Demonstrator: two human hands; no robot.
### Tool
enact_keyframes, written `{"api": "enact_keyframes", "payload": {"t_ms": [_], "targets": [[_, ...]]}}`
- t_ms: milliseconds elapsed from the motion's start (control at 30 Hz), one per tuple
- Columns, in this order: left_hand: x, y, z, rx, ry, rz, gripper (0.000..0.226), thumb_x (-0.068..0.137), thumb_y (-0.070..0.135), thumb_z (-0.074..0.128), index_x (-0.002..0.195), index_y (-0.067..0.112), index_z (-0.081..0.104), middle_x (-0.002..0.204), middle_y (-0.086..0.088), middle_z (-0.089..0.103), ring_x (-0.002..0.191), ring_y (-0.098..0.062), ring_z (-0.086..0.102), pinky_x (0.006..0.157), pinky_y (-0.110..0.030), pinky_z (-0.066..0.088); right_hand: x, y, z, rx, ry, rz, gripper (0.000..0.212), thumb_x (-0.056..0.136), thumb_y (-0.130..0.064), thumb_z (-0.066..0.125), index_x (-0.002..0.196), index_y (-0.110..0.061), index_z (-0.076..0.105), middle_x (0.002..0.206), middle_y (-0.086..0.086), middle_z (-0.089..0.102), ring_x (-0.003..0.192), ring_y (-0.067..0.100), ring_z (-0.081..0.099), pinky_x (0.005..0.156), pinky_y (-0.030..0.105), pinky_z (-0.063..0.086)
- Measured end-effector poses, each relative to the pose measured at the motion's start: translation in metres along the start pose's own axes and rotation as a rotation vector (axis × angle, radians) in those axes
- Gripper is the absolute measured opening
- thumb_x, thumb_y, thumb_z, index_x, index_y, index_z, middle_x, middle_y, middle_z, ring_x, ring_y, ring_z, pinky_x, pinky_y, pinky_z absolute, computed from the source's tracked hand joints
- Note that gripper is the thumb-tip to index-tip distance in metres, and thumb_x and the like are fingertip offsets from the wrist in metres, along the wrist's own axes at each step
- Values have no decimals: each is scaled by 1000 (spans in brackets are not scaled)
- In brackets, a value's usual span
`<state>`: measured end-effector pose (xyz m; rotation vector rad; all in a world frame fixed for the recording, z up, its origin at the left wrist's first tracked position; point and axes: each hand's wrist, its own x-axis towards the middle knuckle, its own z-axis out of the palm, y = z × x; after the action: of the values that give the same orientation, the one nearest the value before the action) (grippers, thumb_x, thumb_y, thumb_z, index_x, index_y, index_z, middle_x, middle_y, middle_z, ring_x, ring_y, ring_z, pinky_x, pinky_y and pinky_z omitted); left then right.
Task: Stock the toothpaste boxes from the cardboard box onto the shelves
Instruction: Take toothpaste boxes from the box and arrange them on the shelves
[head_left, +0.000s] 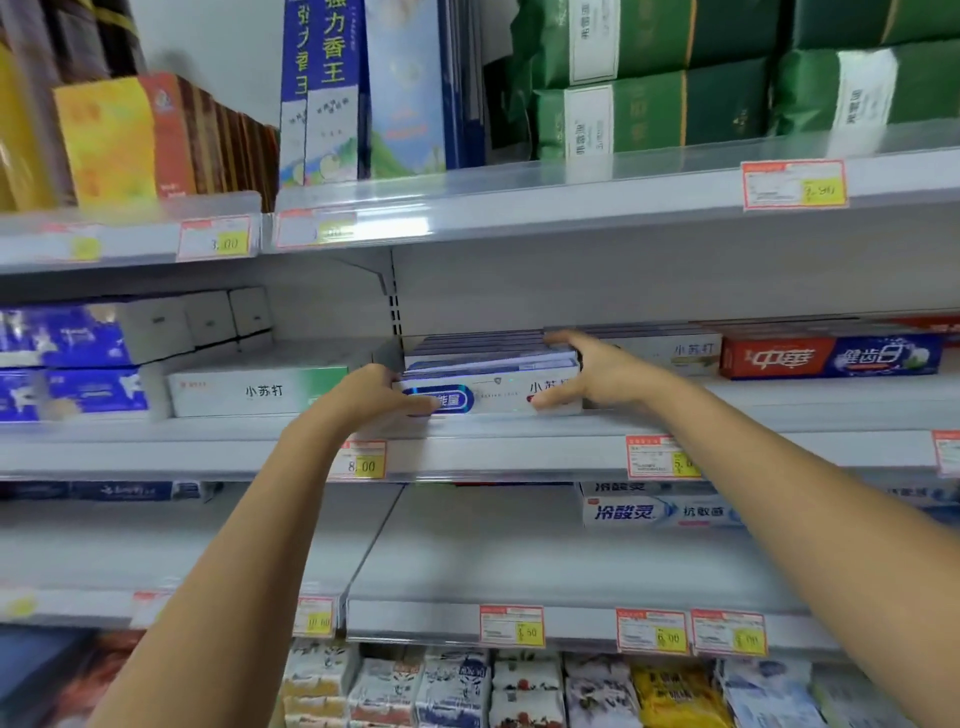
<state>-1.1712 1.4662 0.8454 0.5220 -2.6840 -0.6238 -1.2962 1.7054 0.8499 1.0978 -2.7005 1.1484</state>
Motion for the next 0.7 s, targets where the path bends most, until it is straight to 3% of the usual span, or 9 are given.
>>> {"api": "enact_keyframes", "payload": {"t_ms": [100,267,367,467,600,700], "targets": [[8,-1,-1,-32,-44,-27,40,80,46,70,70,12,52,70,-2,53,61,-15,45,53,-26,31,10,-6,7,-147,-18,93,101,66,-47,81,148,-24,27,152,0,34,131,22,41,106,33,35],[27,-8,-3,-118,-110,-70,53,67,41,83,97,3,64,98,-15,68,84,-28,59,75,-34,45,17,-14,15,-76,52,259,82,74,-36,80,138,-6,39,127,8,53,98,23,51,79,27,41],[35,-5,-5,-218,-191,-88,56,62,32,88,102,3,60,104,-15,67,92,-30,61,80,-37,48,19,-11,18,-6,66,288,77,75,-32,79,137,-4,41,118,7,54,98,24,51,78,27,39],[37,-1,-5,-413,-278,-126,36,71,8,81,97,4,58,105,-14,66,100,-30,62,96,-39,49,18,-11,18,79,35,311,67,77,-23,78,130,-2,44,104,4,50,93,20,47,83,27,40],[45,-3,-3,-517,-305,-176,30,75,-4,74,98,2,55,98,-12,65,93,-27,62,87,-35,50,23,-12,22,97,16,314,67,76,-15,78,131,-1,42,117,8,55,102,25,53,97,36,46],[52,-4,-2,-565,-336,-196,19,79,-11,66,90,1,56,98,-14,64,97,-29,60,88,-34,50,24,-12,23,124,9,308,55,77,-10,75,124,0,46,112,7,57,106,27,56,94,36,46]]}}
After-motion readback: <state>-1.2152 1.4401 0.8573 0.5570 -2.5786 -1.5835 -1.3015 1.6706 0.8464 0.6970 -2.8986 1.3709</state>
